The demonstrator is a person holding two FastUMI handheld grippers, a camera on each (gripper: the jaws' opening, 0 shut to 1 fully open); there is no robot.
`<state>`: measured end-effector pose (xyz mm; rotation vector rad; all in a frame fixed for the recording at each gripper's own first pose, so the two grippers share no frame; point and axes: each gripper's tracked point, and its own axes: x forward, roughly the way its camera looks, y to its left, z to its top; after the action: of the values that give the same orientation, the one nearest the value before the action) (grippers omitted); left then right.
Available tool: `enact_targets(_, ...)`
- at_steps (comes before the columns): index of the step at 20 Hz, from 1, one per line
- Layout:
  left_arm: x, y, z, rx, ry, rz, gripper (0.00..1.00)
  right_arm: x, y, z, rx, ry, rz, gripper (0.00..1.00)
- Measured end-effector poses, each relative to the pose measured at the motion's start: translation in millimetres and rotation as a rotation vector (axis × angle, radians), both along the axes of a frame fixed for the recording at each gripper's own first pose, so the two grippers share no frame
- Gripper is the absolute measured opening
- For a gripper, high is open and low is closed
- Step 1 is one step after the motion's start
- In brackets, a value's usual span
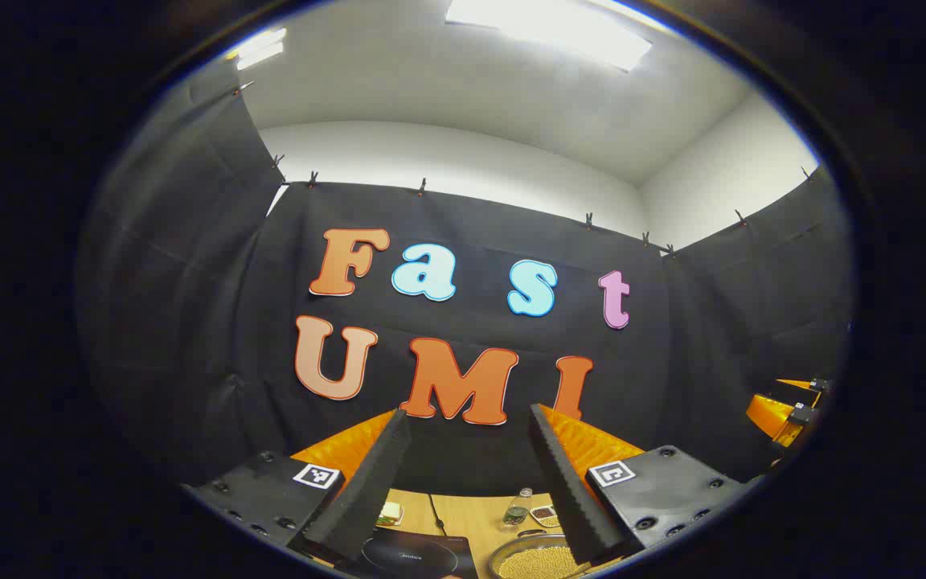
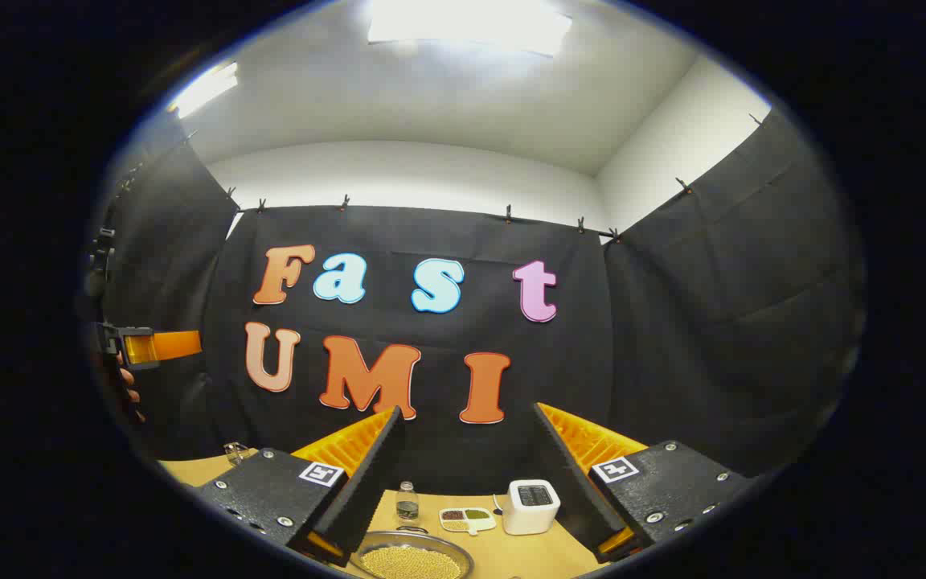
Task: First push the handle of the pot to place it horizontally, then grasp the pot with both hands and set it on the induction cooktop.
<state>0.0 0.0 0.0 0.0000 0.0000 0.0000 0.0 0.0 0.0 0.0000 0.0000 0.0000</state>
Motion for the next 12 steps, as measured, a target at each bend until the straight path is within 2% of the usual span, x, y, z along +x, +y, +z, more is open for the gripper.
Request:
enact_targets(1,1,-2,0,-0.019,0.003,-0.003,0.97,1,3,1,0.003,0.0,0.012,0.96)
enact_targets(4,9,7,3,-0.057,0.004,-0.002,0.98,6,7,-3,0.001,0.007,0.032,0.96)
enact_targets(5,12,12,5,-0.048,0.001,0.008,0.98,7,6,-6,0.004,0.011,0.031,0.93)
enact_targets(6,13,16,2,-0.034,0.008,0.013,0.97,8,5,-9,0.009,0.019,0.032,0.95)
enact_targets(12,18,30,7,0.011,0.012,0.037,0.97,13,13,-17,0.016,0.039,0.073,0.95)
